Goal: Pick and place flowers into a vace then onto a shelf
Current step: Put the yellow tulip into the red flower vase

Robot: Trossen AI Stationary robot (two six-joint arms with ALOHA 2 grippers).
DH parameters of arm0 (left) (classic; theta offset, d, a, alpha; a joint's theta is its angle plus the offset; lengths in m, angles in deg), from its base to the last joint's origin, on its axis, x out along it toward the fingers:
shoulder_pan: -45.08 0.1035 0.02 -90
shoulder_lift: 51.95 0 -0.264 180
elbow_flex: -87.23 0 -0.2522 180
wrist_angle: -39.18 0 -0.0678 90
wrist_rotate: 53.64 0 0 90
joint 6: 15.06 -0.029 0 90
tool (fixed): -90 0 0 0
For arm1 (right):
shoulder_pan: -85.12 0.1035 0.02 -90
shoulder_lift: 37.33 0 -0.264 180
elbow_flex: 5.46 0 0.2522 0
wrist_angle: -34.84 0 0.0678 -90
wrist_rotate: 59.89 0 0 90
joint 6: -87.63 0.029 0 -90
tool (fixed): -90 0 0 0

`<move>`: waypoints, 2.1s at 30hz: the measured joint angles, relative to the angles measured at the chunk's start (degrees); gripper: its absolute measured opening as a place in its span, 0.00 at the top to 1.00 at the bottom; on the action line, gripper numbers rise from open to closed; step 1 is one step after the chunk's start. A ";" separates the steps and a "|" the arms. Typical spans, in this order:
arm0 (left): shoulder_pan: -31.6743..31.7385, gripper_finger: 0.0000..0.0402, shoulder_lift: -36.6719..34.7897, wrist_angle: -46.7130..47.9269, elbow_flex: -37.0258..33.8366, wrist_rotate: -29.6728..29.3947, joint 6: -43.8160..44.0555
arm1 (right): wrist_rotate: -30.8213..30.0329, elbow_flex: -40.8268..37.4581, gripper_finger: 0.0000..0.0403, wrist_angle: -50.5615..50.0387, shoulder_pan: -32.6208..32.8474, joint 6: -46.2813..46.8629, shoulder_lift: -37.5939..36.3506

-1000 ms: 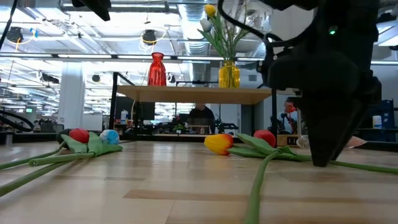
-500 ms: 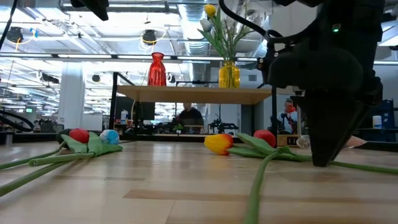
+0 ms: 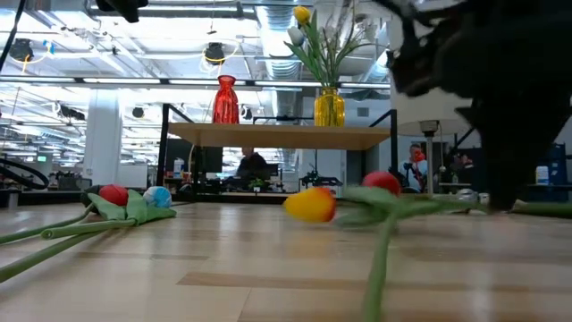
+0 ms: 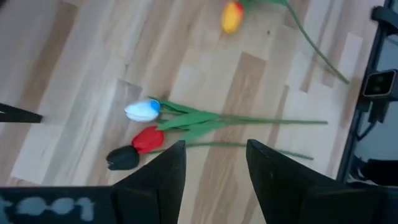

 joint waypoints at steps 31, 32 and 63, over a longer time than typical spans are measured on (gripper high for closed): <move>0.00 0.61 -0.04 0.09 0.00 0.85 -10.05 | 42.99 19.09 1.00 -28.99 0.40 -42.96 0.29; 0.00 0.61 -0.04 0.07 0.00 0.99 -10.39 | 45.65 19.09 1.00 -28.55 0.40 -43.68 0.29; 0.04 0.61 -8.66 -0.76 0.02 -22.48 -18.10 | 41.78 26.24 1.00 11.57 -16.73 -36.96 -0.26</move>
